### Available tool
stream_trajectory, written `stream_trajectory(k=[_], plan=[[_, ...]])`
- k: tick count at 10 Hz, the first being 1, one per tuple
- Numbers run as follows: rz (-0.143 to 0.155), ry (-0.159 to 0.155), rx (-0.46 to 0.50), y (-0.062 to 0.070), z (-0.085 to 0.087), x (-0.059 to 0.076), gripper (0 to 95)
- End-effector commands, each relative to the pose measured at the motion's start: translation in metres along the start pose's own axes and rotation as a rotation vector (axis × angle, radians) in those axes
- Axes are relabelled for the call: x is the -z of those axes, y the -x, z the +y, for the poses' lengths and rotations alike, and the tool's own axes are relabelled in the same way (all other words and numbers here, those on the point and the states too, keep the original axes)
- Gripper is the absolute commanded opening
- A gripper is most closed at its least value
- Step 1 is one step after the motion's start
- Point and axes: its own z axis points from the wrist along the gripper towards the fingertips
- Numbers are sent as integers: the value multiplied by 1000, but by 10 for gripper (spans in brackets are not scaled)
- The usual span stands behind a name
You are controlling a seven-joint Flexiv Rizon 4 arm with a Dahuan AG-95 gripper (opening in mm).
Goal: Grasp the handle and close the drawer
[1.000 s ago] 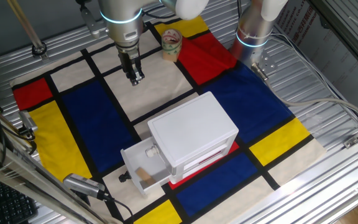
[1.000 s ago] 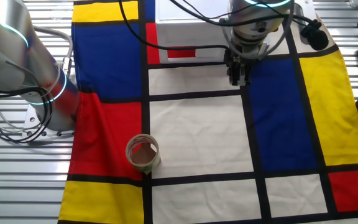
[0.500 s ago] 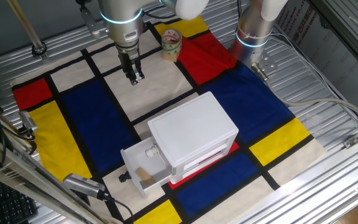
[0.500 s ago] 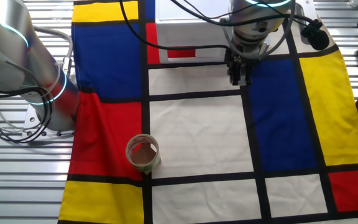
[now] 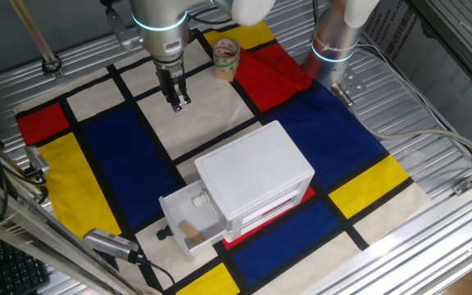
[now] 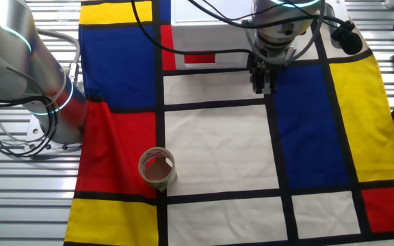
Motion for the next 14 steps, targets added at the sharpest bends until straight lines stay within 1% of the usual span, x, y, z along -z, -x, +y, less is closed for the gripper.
stream_trajectory(k=[1,4,7,14], plan=[[-3,-2,-2,0,0,0,0],[-1,-5,-2,0,0,0,0],[-9,-4,-4,-1,0,1,0],[1,-5,39,-1,1,3,0]])
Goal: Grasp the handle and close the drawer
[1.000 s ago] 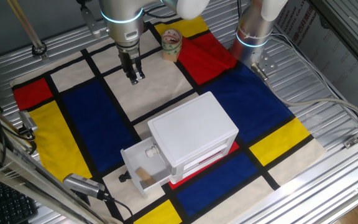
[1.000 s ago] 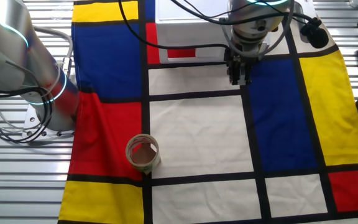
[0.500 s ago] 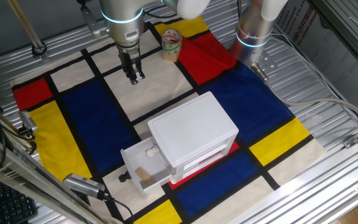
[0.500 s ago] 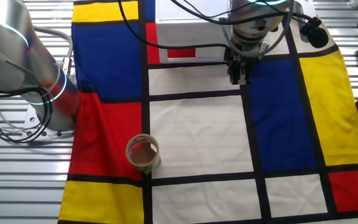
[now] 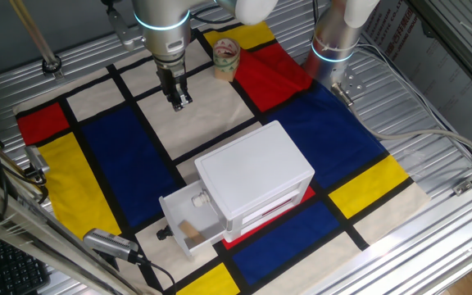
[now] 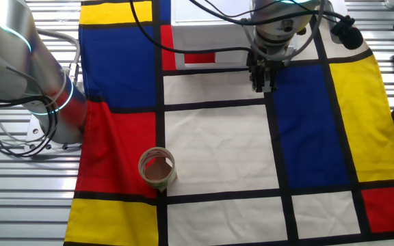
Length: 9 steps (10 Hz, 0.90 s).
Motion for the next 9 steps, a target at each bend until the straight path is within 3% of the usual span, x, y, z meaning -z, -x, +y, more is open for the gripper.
stream_trajectory(k=[1,9], plan=[[-2,3,-1,0,0,0,0],[0,2,25,0,1,1,0]])
